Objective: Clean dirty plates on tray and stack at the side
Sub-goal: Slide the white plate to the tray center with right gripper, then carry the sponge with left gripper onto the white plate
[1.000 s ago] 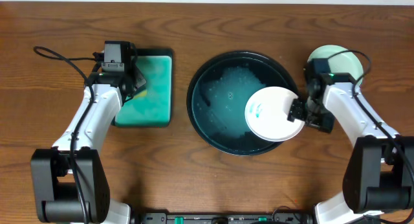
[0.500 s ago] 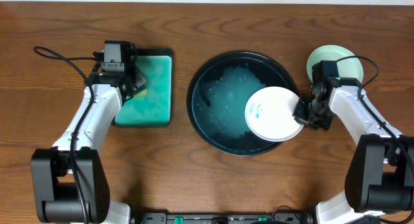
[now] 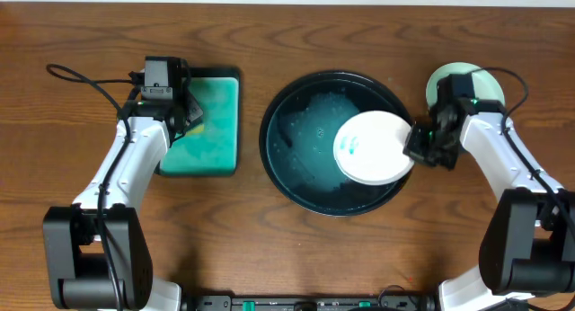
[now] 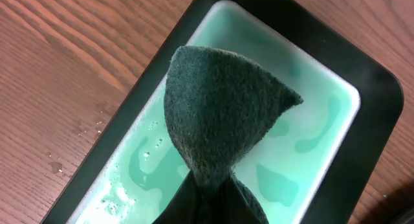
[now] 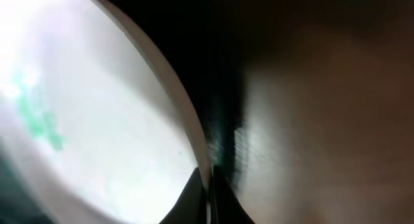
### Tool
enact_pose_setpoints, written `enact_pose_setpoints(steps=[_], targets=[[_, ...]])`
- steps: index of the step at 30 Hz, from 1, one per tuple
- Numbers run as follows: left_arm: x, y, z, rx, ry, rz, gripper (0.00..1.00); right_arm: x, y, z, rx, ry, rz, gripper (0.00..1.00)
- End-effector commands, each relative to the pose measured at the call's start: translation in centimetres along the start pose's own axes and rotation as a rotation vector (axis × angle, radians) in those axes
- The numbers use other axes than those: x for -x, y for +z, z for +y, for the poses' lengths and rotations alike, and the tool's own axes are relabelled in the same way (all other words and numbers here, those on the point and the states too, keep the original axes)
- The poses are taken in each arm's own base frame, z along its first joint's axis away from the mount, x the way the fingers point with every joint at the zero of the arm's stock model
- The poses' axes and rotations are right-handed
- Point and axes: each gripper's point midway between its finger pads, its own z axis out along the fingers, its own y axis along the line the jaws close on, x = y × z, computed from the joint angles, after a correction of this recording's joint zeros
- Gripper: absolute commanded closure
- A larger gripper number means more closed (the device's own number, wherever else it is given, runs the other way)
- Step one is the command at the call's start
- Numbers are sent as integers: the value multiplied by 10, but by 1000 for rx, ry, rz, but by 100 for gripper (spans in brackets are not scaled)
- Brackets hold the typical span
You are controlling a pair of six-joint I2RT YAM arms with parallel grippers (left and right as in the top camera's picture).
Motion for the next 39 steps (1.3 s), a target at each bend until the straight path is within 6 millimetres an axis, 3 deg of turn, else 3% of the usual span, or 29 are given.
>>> enact_pose_setpoints(steps=[1, 5, 8, 14, 18, 21, 26, 31, 39], targets=[[-1, 0, 3, 6, -11, -1, 93, 23, -14, 40, 151, -137, -74, 99], [-3, 0, -1, -15, -11, 12, 93, 47, -15, 73, 215, -249, -204, 99], [-8, -1, -11, -72, 8, 42, 93, 53, -8, 94, 243, -298, -246, 99], [-16, -3, -24, -148, 39, 85, 93, 41, 33, 129, 286, -381, -201, 99], [-16, -1, -23, -145, 47, 87, 93, 31, 53, 128, 268, -373, -148, 99], [-19, 6, -23, -138, 47, 99, 93, 29, 55, 125, 258, -369, -133, 99], [-32, 32, -18, -108, 49, 146, 93, 25, 58, 115, 227, -352, -107, 99], [-46, 56, -13, -79, 52, 191, 93, 20, 63, 88, 91, -330, -81, 99], [-60, 87, -5, -38, 56, 219, 93, 15, 63, 87, 87, -331, -63, 99]])
